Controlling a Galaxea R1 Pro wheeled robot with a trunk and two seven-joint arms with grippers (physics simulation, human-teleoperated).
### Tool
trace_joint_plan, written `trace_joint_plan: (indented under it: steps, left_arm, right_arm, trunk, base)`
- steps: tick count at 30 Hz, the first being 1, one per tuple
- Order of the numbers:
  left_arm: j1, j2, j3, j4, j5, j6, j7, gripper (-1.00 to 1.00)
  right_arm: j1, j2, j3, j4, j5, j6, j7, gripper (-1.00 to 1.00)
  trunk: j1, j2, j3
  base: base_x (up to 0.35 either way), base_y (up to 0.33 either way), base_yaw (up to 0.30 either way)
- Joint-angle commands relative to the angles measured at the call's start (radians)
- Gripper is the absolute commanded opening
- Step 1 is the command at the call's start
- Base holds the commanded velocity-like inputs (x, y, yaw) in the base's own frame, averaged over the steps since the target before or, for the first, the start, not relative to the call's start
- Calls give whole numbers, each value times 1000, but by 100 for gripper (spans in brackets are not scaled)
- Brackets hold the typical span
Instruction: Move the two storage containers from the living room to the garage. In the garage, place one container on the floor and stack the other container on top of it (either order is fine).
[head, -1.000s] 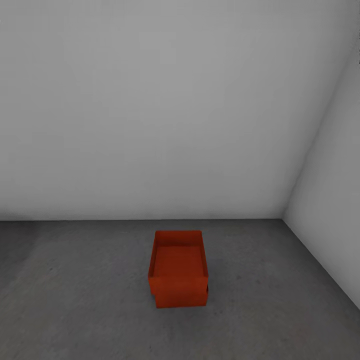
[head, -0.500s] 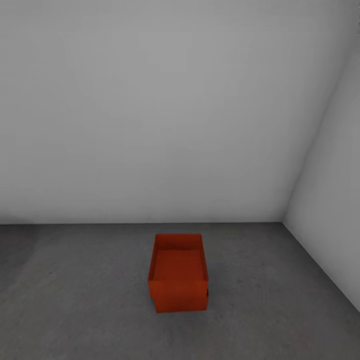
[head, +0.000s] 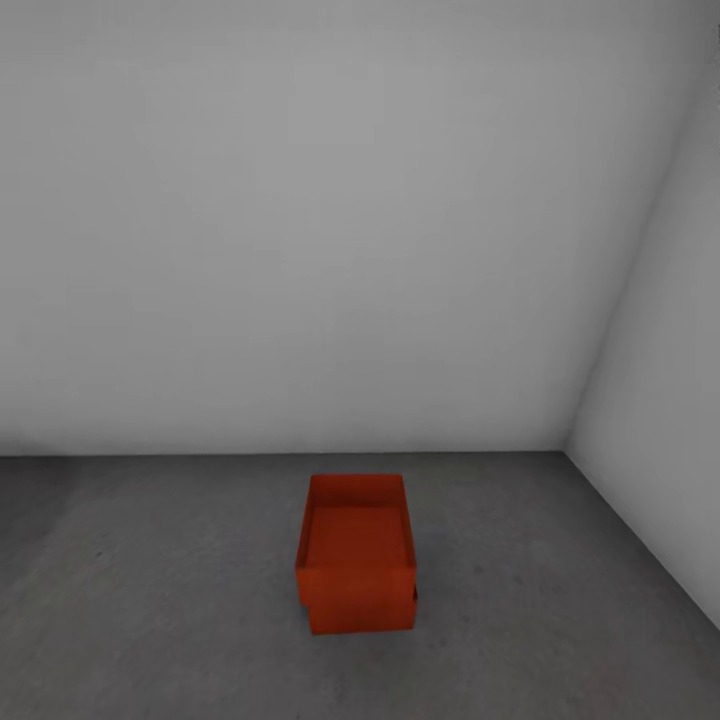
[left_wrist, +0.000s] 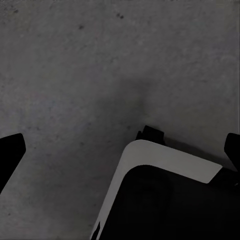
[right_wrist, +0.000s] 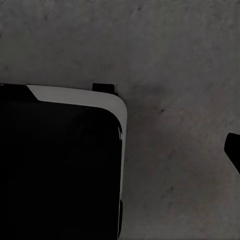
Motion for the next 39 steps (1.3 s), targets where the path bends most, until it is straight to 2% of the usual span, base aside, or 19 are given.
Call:
trace_joint_plan:
  steps: [1, 29, 39]
  left_arm:
    - [-1, 0, -4, 0, 6, -3, 2, 100]
    - [-1, 0, -4, 0, 6, -3, 2, 100]
    - [-1, 0, -4, 0, 6, -3, 2, 100]
  right_arm:
    - [-1, 0, -8, 3, 10, -5, -5, 100]
    - [-1, 2, -8, 3, 10, -4, -5, 100]
    - [-1, 1, -7, 3, 13, -2, -5, 100]
  trunk:
    - [0, -1, 1]
    - [0, -1, 45]
    - [0, -1, 56]
  base:
    - [0, 0, -51]
    - [0, 0, -63]
    - [0, 0, 47]
